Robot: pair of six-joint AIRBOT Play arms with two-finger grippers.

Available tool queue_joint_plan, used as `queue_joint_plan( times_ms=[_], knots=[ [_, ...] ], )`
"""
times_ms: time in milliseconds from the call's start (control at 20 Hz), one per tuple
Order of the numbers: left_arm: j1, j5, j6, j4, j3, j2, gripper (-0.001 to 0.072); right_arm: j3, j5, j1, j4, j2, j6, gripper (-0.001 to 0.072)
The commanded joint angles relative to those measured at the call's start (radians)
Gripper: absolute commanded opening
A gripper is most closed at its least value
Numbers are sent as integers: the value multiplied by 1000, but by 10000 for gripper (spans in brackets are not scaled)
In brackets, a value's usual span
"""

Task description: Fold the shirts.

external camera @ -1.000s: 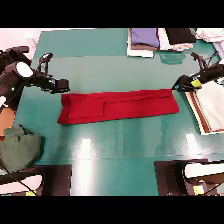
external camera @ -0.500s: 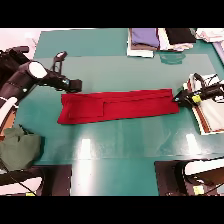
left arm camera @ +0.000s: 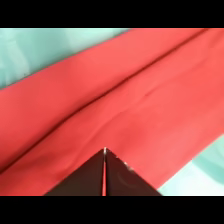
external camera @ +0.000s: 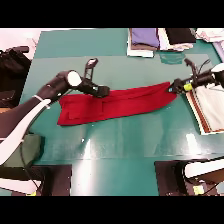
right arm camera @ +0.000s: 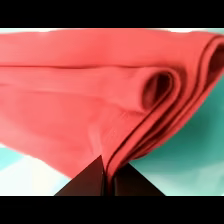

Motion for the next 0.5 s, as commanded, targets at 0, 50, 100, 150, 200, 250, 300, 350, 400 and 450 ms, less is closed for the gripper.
queue_joint_plan(
  times_ms=[0,50,100,150,200,250,300,350,400,450],
  knots=[
    [-51,18,-4,-31,121,-124,23,110,24,84,11,124,63,15],
    [-55,16,2,-34,146,-153,23,140,23,118,11,161,70,15],
    [-55,11,3,-48,166,-182,23,168,23,150,11,187,83,16],
    [-55,10,4,-64,177,-203,23,197,21,185,11,209,113,15],
    [-55,13,5,-85,179,-221,23,223,17,217,11,224,131,16],
    [-55,10,15,-100,179,-237,23,249,11,251,10,235,148,16],
    [-55,3,31,-107,179,-249,23,272,7,281,11,237,163,15],
    [-55,0,31,-111,179,-257,23,294,4,312,10,237,171,16],
    [-55,0,31,-112,179,-262,23,310,2,340,10,237,174,16],
    [-55,2,31,-111,179,-263,23,321,-6,365,10,237,177,15]
  ],
)
